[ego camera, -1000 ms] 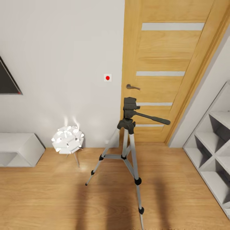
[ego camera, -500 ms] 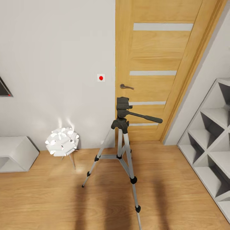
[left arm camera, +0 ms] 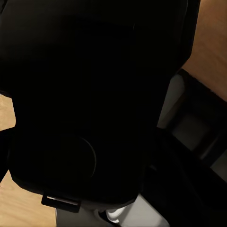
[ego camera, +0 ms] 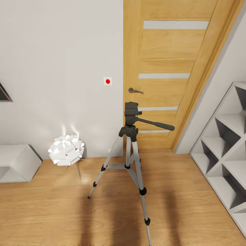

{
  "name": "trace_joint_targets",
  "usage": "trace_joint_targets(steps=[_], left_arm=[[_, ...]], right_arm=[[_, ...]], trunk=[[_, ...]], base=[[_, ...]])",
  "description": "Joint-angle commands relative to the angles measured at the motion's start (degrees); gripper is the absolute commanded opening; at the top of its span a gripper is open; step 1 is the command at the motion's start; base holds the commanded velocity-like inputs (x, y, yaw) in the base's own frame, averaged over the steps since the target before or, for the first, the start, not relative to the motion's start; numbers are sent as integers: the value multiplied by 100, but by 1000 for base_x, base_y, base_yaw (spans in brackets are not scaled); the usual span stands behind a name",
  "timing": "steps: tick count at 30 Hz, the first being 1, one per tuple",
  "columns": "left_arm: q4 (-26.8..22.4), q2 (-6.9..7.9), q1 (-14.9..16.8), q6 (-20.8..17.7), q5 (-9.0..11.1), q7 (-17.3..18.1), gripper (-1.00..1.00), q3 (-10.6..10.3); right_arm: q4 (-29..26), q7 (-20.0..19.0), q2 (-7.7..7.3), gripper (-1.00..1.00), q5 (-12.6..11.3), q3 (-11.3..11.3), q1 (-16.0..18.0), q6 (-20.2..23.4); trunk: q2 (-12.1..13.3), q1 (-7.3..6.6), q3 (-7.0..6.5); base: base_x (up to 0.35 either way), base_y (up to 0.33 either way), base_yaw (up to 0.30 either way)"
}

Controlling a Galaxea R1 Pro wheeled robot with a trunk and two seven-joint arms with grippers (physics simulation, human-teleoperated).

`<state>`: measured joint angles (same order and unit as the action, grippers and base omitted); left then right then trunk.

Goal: Attach the digital camera to the camera tripod in the bedroom.

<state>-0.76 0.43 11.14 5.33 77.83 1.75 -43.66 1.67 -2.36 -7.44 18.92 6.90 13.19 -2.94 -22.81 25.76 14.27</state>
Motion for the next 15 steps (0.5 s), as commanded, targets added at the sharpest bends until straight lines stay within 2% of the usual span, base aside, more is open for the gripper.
trace_joint_targets(steps=[1, 15], left_arm=[[2, 0, 3, 11, 57, 27, -100, -46], [6, 0, 3, 12, 57, 27, -100, -46]], right_arm=[[18, -12, -3, 100, 41, 49, 8, -31], [18, -3, -3, 100, 25, 49, 8, -51]], trunk=[[-10, 2, 19], [-10, 2, 147]], base=[[0, 0, 0], [0, 0, 0]])
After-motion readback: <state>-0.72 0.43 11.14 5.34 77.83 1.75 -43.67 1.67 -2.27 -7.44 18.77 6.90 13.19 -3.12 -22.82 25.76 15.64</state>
